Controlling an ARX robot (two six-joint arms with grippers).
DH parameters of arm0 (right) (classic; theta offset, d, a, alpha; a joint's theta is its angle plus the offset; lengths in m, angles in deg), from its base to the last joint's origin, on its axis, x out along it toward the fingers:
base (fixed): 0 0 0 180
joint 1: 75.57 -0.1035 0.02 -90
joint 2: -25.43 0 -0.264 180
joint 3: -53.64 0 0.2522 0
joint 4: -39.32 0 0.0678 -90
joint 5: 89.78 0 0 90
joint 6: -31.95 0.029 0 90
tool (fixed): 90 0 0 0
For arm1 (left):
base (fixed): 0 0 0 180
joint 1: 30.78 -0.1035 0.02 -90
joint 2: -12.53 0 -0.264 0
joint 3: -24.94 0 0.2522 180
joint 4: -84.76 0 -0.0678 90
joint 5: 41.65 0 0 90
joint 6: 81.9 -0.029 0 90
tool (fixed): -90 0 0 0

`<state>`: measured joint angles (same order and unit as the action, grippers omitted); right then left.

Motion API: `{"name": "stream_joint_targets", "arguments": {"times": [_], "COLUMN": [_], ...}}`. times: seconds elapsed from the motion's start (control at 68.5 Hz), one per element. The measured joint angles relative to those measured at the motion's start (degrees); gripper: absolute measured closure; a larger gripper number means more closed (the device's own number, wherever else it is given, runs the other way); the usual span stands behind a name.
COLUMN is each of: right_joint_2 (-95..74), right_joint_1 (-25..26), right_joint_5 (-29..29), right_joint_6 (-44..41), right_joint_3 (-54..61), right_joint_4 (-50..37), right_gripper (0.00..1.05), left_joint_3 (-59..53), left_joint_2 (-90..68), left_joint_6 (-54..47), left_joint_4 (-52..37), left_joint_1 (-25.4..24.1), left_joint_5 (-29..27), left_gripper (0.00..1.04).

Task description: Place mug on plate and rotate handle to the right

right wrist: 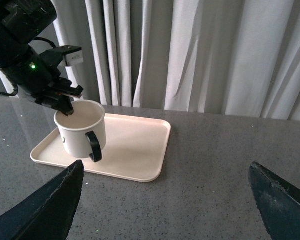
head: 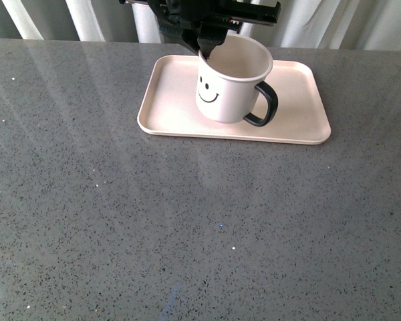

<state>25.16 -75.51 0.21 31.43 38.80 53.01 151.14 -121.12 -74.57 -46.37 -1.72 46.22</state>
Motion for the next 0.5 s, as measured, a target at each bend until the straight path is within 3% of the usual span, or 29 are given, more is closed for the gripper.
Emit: {"name": "stream_joint_targets", "arguments": {"times": [0.497], "right_joint_2": [0.0], "right_joint_1": [0.0], "right_joint_5": [0.0], "right_joint_6": [0.1], "right_joint_3": [0.0], "right_joint_4": [0.0], "right_gripper": [0.09], "left_joint_3": [7.0], "left_joint_2": [-7.0], "left_joint_6": [1.2], "left_joint_4": [2.3], "left_joint_1": [-0.3], "left_joint_5": [2.5], "left_gripper": [1.03]}}
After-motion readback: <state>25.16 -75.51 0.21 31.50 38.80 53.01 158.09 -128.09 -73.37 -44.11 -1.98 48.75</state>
